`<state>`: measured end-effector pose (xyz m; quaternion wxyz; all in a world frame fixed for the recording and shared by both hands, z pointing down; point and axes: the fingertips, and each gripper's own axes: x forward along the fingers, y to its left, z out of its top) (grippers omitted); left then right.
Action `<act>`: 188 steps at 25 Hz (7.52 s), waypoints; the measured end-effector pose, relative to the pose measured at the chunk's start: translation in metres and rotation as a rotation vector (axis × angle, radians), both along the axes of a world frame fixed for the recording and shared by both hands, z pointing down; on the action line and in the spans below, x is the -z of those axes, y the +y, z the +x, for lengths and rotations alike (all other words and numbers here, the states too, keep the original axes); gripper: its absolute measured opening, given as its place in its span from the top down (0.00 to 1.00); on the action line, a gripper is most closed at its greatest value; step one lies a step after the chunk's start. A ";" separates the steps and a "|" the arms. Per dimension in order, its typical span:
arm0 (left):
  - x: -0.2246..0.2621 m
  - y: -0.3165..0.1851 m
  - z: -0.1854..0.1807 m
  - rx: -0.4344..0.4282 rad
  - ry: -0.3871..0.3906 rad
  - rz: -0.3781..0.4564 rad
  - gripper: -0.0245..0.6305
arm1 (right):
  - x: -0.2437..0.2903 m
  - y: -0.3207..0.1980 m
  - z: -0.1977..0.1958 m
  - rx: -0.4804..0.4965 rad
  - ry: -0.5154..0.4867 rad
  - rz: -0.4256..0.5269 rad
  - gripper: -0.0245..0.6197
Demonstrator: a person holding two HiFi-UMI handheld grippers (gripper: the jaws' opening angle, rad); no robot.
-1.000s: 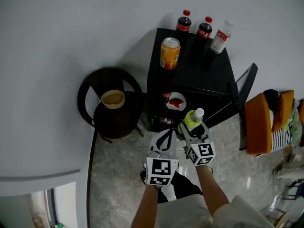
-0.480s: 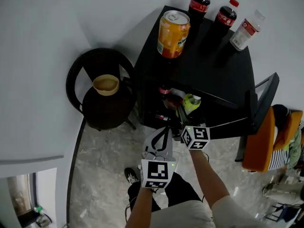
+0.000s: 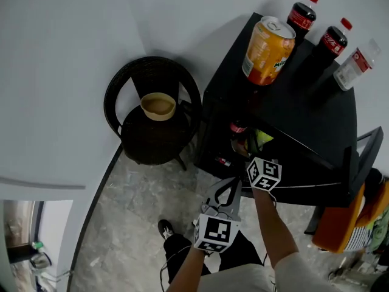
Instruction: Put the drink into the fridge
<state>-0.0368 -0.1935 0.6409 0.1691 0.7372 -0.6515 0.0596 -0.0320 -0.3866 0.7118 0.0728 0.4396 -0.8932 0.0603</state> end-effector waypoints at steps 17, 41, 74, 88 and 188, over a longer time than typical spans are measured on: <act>0.031 0.012 -0.035 0.060 0.036 0.011 0.95 | 0.019 0.040 0.026 -0.076 0.074 -0.047 0.54; 0.183 0.116 -0.053 -0.073 -0.073 0.061 0.95 | 0.204 0.265 0.073 -0.245 0.040 -0.076 0.82; 0.262 0.052 -0.115 -0.121 -0.063 0.218 0.95 | 0.329 0.190 -0.035 -0.017 -0.156 0.011 0.71; 0.308 -0.078 -0.196 0.033 -0.083 0.285 0.95 | 0.331 0.032 -0.120 0.137 0.120 -0.172 0.45; 0.008 0.010 -0.006 -0.348 -0.052 -0.032 0.95 | -0.053 0.035 0.097 -0.435 0.045 -0.246 0.45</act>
